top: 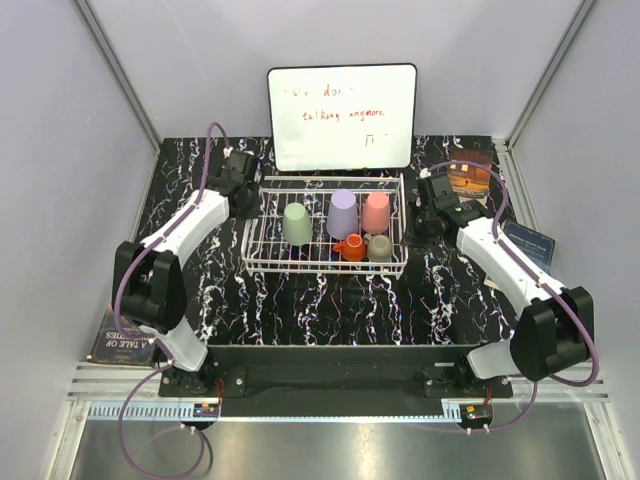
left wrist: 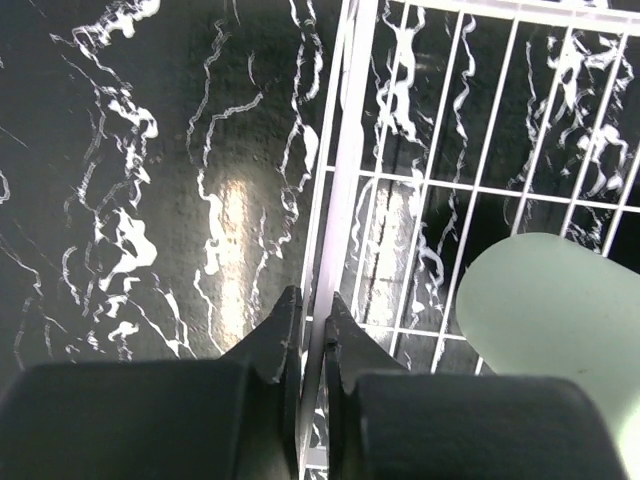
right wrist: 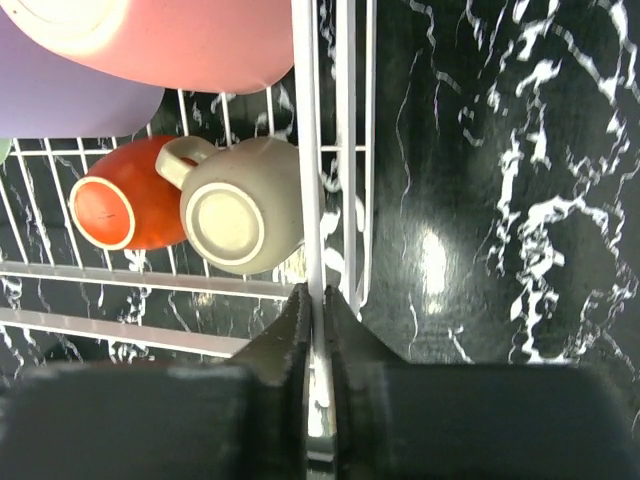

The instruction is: Unload the cups from the dish rack

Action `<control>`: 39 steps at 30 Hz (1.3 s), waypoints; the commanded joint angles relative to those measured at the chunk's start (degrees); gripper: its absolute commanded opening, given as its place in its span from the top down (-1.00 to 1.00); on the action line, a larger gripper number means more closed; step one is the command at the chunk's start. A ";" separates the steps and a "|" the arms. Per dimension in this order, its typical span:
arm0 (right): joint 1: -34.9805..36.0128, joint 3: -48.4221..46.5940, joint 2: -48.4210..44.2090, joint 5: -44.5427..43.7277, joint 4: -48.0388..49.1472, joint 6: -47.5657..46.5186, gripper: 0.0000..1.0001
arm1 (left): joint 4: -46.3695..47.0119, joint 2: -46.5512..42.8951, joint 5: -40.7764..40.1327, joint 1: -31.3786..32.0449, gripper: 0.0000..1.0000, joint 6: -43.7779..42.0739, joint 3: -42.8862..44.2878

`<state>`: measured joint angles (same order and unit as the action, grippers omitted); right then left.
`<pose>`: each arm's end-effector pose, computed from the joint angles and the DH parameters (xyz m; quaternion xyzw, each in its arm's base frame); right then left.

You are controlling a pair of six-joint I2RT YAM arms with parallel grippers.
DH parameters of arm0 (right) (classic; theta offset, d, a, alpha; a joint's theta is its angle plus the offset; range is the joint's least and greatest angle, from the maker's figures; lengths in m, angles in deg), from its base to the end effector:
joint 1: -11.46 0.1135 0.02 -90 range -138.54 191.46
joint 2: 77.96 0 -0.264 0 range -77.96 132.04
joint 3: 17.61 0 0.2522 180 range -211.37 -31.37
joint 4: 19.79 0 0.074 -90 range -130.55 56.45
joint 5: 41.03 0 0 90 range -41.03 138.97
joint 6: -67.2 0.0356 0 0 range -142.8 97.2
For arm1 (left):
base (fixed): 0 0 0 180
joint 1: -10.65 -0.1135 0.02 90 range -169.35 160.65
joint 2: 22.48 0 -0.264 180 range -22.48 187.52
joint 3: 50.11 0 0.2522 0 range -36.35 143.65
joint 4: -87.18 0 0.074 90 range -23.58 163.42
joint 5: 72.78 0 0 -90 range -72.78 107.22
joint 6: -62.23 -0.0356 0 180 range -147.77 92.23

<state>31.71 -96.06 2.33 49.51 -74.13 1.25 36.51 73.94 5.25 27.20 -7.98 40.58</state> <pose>0.2706 0.1002 0.2746 0.0304 0.9563 0.1138 0.2677 0.3478 -0.0957 0.2600 -0.0570 0.9509 0.0052 0.3042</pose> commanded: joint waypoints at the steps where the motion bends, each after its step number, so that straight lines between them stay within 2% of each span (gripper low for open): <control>1: 0.75 0.26 -5.40 1.05 -7.06 2.14 0.31 | 2.36 -5.44 -1.57 -0.91 1.00 9.56 -4.49; 3: 0.75 0.00 -6.81 0.17 -7.06 2.92 -0.06 | 2.19 -7.12 -1.83 -0.82 1.00 9.56 -5.99; 4: 0.76 -0.35 -8.12 -0.18 -6.97 3.71 -0.32 | 2.28 -8.69 -1.92 -0.82 1.00 9.56 -7.22; 5: 0.76 -1.40 -8.66 -1.75 -6.97 4.24 -0.46 | 2.28 -9.32 -2.09 -0.74 1.00 9.56 -7.75; 8: 0.76 -4.91 -10.68 -2.56 -7.41 5.21 -0.77 | 2.10 -11.51 -2.27 -0.82 1.00 9.39 -9.16; 10: 0.75 -6.59 -11.99 -1.16 -7.85 5.82 -0.82 | 1.93 -12.48 -2.18 -0.74 1.00 9.74 -9.95; 15: 0.76 -5.63 -15.60 4.55 -8.20 9.86 -0.78 | 0.52 -16.96 -1.48 0.40 1.00 14.21 -13.38; 18: 0.76 -2.47 -18.85 7.10 -8.03 13.12 -0.68 | -0.88 -19.77 -2.70 4.17 1.00 19.13 -15.48; 21: 0.84 0.69 -22.71 9.13 -8.03 15.93 -0.65 | -3.43 -21.88 -5.34 7.78 1.00 27.21 -16.54; 27: 0.84 3.60 -26.06 9.48 -8.90 17.87 -0.63 | -6.42 -22.95 -9.73 21.55 1.00 45.58 -17.86; 30: 0.84 5.18 -27.81 9.22 -8.99 19.10 -0.61 | -8.18 -22.59 -12.98 26.49 1.00 55.24 -18.12; 34: 0.84 8.25 -30.10 8.96 -9.43 20.94 -0.58 | -8.27 -22.59 -15.54 29.41 1.00 65.96 -19.79; 39: 0.84 9.67 -32.21 7.91 -11.18 22.00 -0.55 | -8.97 -23.12 -18.26 30.73 1.00 72.66 -20.50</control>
<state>32.15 -86.81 -28.07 57.68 -83.90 21.25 22.04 52.55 -13.74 56.86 47.80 21.15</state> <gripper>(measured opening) 0.785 0.077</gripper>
